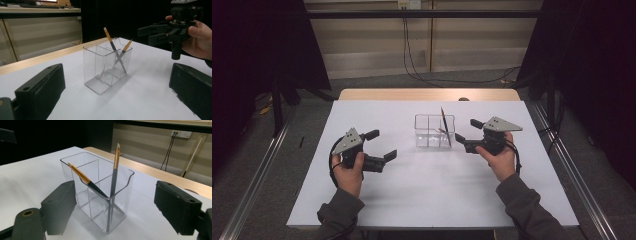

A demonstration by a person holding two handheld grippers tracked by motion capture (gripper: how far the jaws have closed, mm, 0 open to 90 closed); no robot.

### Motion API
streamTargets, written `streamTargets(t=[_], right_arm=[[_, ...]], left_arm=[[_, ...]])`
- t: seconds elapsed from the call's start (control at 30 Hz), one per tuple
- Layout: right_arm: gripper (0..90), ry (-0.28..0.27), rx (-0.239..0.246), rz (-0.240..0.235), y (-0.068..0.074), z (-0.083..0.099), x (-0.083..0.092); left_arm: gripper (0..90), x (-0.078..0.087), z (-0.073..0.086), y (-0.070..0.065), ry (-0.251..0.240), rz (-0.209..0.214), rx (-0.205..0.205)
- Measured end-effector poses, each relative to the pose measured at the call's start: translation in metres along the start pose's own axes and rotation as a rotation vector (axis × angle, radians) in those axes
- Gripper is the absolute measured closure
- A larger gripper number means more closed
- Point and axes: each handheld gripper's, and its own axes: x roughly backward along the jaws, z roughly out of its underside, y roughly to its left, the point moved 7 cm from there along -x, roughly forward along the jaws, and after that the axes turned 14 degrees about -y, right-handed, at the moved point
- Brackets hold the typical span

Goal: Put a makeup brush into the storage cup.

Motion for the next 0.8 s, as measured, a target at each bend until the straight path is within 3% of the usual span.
streamTargets(t=[0.7,0.8], right_arm=[[15.2,-0.001,-0.009,0.01,-0.003,0.003,0.018],[15.2,-0.003,-0.008,0.01,-0.004,0.004,0.021]], left_arm=[[0.1,-0.001,0.001,-0.001,0.002,-0.003,0.007],[0.1,-0.001,0.002,0.001,0.011,0.0,-0.007]])
